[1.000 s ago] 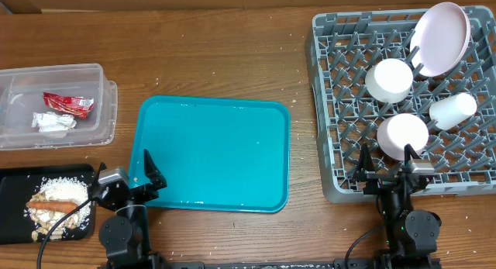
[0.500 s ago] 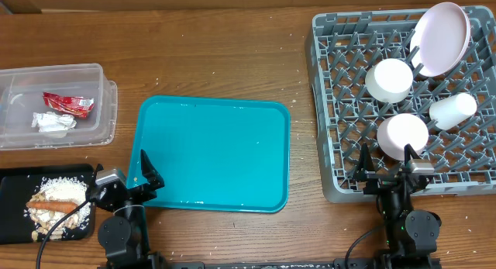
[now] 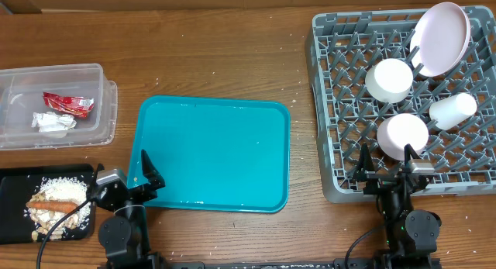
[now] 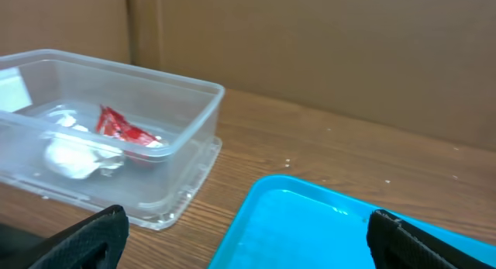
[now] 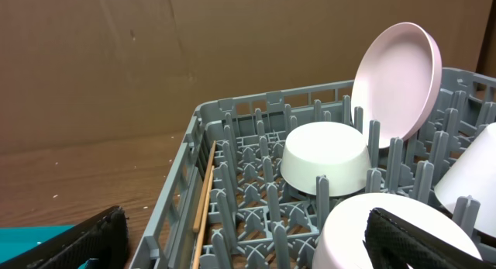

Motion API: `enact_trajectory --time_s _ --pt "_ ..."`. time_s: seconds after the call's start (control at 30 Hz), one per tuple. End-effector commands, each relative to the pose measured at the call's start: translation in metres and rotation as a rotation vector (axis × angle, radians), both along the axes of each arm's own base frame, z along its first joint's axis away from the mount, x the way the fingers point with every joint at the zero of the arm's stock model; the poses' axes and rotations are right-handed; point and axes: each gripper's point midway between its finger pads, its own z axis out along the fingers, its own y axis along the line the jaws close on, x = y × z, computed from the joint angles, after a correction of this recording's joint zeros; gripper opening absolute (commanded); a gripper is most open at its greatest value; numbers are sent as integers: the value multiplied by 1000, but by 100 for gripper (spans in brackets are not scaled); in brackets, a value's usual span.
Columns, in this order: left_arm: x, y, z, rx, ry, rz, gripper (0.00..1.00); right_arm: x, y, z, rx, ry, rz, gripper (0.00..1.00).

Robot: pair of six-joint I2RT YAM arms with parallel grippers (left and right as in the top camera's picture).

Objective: Sort waste into correct bins and load items into the dishwasher

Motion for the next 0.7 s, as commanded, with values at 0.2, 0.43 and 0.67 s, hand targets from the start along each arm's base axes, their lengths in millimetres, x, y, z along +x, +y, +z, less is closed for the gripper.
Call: enact_trajectory --time_s 0.2,0.43,0.67 --pt "7 -45 2 -10 -14 -188 100 0 -1 -2 -3 -3 -3 100" --pt "6 -38 2 -9 -15 -159 100 0 -1 -2 -3 -3 -3 100" --pt "6 -38 2 -10 -13 -159 100 0 -1 -2 -3 -3 -3 100"
